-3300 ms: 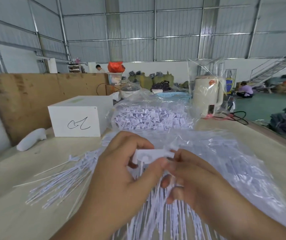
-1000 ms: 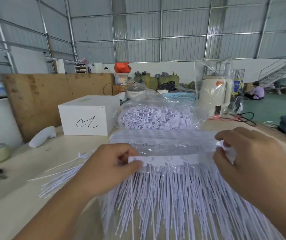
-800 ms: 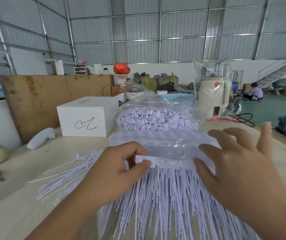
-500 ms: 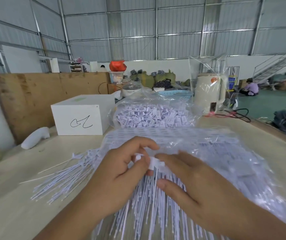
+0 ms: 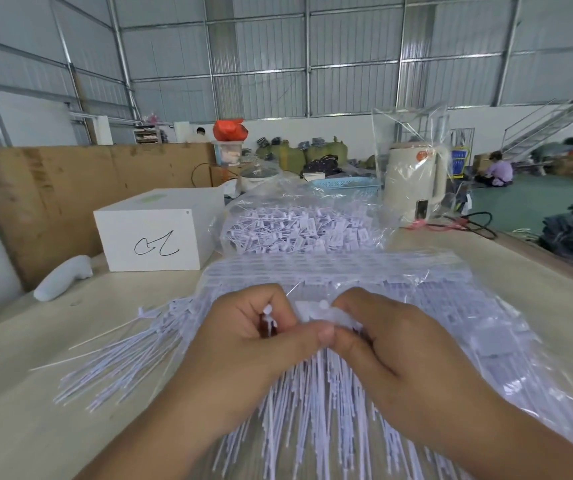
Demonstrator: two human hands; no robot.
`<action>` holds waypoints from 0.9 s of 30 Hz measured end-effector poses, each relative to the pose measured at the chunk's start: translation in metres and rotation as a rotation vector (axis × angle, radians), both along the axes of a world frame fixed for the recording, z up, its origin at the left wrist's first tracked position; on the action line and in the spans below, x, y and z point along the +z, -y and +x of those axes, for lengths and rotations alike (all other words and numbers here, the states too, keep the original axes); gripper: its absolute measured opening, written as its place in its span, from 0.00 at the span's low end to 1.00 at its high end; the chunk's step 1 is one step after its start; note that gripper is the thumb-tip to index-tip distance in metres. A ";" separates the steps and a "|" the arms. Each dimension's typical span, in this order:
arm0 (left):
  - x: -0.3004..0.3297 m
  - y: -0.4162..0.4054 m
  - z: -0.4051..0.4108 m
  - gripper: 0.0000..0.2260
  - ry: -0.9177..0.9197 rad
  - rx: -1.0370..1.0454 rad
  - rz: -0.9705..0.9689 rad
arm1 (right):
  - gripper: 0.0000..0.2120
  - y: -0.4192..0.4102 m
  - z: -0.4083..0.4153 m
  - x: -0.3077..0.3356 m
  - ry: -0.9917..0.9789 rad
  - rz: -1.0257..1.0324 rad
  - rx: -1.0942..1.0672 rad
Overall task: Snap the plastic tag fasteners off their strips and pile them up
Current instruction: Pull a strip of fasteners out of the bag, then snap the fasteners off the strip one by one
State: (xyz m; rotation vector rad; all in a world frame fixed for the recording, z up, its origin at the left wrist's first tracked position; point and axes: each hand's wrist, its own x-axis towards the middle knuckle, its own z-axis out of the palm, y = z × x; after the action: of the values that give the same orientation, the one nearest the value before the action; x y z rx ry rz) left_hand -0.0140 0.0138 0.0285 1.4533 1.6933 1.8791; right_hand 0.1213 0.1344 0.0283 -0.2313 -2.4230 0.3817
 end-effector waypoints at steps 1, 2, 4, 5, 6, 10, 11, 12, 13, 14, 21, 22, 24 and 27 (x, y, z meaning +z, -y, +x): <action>-0.001 -0.002 0.003 0.16 0.014 0.047 0.036 | 0.12 0.003 -0.001 -0.001 0.000 -0.001 -0.017; -0.001 -0.003 0.005 0.16 0.024 0.084 0.066 | 0.13 0.007 -0.003 -0.002 0.007 0.003 -0.033; -0.003 -0.005 0.011 0.16 0.037 0.160 0.104 | 0.13 0.012 -0.007 -0.005 0.002 -0.027 -0.049; -0.004 -0.005 0.014 0.16 0.030 0.208 0.120 | 0.14 0.012 -0.009 -0.004 -0.031 -0.103 -0.050; -0.005 -0.004 0.016 0.17 0.009 0.264 0.139 | 0.15 0.009 -0.010 -0.002 -0.089 -0.197 -0.055; -0.003 -0.001 0.013 0.17 -0.019 0.295 0.152 | 0.16 -0.017 0.003 0.010 -0.257 -0.356 -0.081; -0.003 0.000 0.009 0.16 0.002 0.242 0.137 | 0.14 -0.018 0.007 0.011 -0.220 -0.357 -0.017; -0.003 0.000 0.005 0.16 0.016 0.182 0.110 | 0.12 -0.016 0.009 0.009 -0.148 -0.341 0.061; -0.004 0.000 0.003 0.15 0.031 0.108 0.071 | 0.12 -0.013 0.010 0.007 -0.070 -0.288 0.128; -0.006 -0.002 0.002 0.13 0.049 0.016 0.032 | 0.12 -0.011 0.009 0.004 -0.002 -0.224 0.176; -0.005 -0.001 0.002 0.10 0.089 -0.329 -0.113 | 0.17 -0.015 0.012 0.001 0.152 -0.169 0.210; -0.004 0.000 0.001 0.10 0.069 -0.358 -0.154 | 0.22 -0.016 0.013 0.000 0.179 -0.174 0.217; -0.002 0.003 -0.001 0.09 0.026 -0.413 -0.227 | 0.31 -0.016 0.012 -0.001 0.217 -0.164 0.233; 0.000 0.006 -0.005 0.03 0.004 -0.487 -0.321 | 0.33 -0.015 0.011 -0.003 0.249 -0.175 0.239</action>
State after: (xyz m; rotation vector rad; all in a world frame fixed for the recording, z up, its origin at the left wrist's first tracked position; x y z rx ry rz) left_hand -0.0189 0.0077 0.0286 1.5453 1.3917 1.2910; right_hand 0.1324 0.1498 0.0256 -0.0667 -2.6724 0.7117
